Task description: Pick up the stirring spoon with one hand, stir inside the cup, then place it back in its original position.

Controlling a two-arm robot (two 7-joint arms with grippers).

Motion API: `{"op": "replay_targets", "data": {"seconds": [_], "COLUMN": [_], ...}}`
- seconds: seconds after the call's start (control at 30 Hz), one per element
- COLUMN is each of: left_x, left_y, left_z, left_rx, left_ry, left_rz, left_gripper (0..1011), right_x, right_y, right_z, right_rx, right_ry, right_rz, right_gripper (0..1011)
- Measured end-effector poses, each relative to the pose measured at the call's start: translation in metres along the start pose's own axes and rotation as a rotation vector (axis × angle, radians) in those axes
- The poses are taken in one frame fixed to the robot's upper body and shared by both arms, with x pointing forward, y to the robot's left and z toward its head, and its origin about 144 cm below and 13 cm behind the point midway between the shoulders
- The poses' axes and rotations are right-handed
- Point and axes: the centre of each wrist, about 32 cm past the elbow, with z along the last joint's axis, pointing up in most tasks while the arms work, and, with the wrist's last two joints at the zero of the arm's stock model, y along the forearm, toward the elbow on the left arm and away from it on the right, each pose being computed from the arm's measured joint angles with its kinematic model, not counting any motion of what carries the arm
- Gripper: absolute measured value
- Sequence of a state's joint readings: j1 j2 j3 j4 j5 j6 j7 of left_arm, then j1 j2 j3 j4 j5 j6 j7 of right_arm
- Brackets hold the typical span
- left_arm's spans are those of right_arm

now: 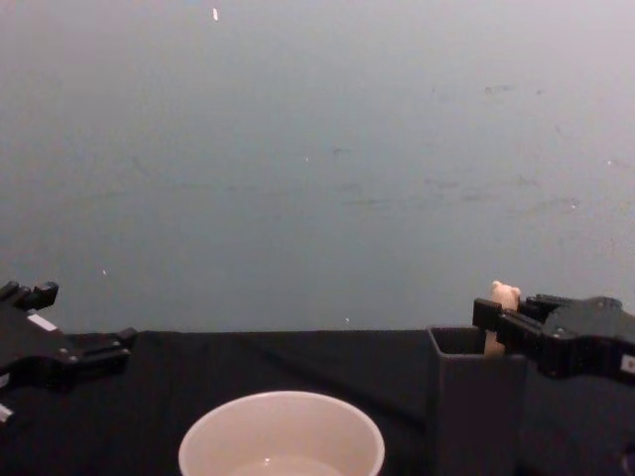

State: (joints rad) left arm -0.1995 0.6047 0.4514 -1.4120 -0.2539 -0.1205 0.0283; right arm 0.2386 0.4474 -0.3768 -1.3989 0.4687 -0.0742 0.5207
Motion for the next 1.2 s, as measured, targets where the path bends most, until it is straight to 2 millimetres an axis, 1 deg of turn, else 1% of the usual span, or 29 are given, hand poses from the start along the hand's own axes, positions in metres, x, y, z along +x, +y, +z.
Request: {"op": "replay_targets", "data": {"seconds": [0.13, 0.2, 0.23, 0.27, 0.33, 0.4, 0.43, 0.47, 0.5, 0.53, 0.57, 0.6, 0.67, 0.7, 0.77, 0.8, 0.9, 0.97, 1.03, 1.07, 1.2], "left_x": [0.0, 0.0, 0.0, 0.0, 0.0, 0.0, 0.0, 0.0, 0.0, 0.0, 0.0, 0.0, 0.0, 0.0, 0.0, 0.0, 0.0, 0.0, 0.0, 0.0, 0.0], "left_y": [0.0, 0.0, 0.0, 0.0, 0.0, 0.0, 0.0, 0.0, 0.0, 0.0, 0.0, 0.0, 0.0, 0.0, 0.0, 0.0, 0.0, 0.0, 0.0, 0.0, 0.0], "left_z": [0.0, 0.0, 0.0, 0.0, 0.0, 0.0, 0.0, 0.0, 0.0, 0.0, 0.0, 0.0, 0.0, 0.0, 0.0, 0.0, 0.0, 0.0, 0.0, 0.0, 0.0], "left_rx": [0.0, 0.0, 0.0, 0.0, 0.0, 0.0, 0.0, 0.0, 0.0, 0.0, 0.0, 0.0, 0.0, 0.0, 0.0, 0.0, 0.0, 0.0, 0.0, 0.0, 0.0], "left_ry": [0.0, 0.0, 0.0, 0.0, 0.0, 0.0, 0.0, 0.0, 0.0, 0.0, 0.0, 0.0, 0.0, 0.0, 0.0, 0.0, 0.0, 0.0, 0.0, 0.0, 0.0], "left_rz": [0.0, 0.0, 0.0, 0.0, 0.0, 0.0, 0.0, 0.0, 0.0, 0.0, 0.0, 0.0, 0.0, 0.0, 0.0, 0.0, 0.0, 0.0, 0.0, 0.0, 0.0], "left_gripper": [1001, 1001, 1002, 1001, 1002, 1001, 1001, 1001, 1001, 1001, 1002, 1001, 1001, 1001, 1001, 1001, 1001, 1001, 1001, 1001, 1001], "right_x": [0.0001, 0.0001, 0.0001, 0.0001, 0.0001, 0.0001, 0.0001, 0.0001, 0.0001, 0.0001, 0.0001, 0.0001, 0.0001, 0.0001, 0.0001, 0.0001, 0.0001, 0.0001, 0.0001, 0.0001, 0.0003], "right_y": [0.0, 0.0001, 0.0001, 0.0001, 0.0001, 0.0001, 0.0001, 0.0001, 0.0001, 0.0001, 0.0001, 0.0001, 0.0001, 0.0001, 0.0001, 0.0001, 0.0001, 0.0001, 0.0001, 0.0001, 0.0005], "right_z": [0.0001, 0.0002, 0.0001, 0.0001, 0.0002, 0.0002, 0.0002, 0.0002, 0.0002, 0.0002, 0.0002, 0.0002, 0.0002, 0.0002, 0.0002, 0.0002, 0.0002, 0.0002, 0.0002, 0.0002, 0.0019], "right_rx": [0.0, 0.0, -0.001, -0.001, -0.001, -0.001, -0.001, -0.001, -0.001, -0.001, -0.001, -0.001, -0.001, -0.001, -0.001, -0.001, 0.0, 0.0, 0.0, 0.0, 0.012], "right_ry": [0.0, 0.0, 0.0, 0.0, 0.0, 0.0, 0.0, 0.0, 0.0, 0.0, 0.0, 0.0, 0.0, 0.0, 0.0, 0.0, 0.0, 0.0, 0.0, 0.0, 0.0], "right_rz": [0.0, 0.001, 0.001, 0.001, 0.002, 0.002, 0.002, 0.002, 0.002, 0.002, 0.003, 0.003, 0.003, 0.003, 0.003, 0.003, 0.003, 0.003, 0.003, 0.003, 0.0], "right_gripper": [212, 228, 265, 278, 364, 400, 443, 465, 526, 536, 606, 606, 668, 726, 763, 818, 868, 940, 969, 1003, 1000]}}
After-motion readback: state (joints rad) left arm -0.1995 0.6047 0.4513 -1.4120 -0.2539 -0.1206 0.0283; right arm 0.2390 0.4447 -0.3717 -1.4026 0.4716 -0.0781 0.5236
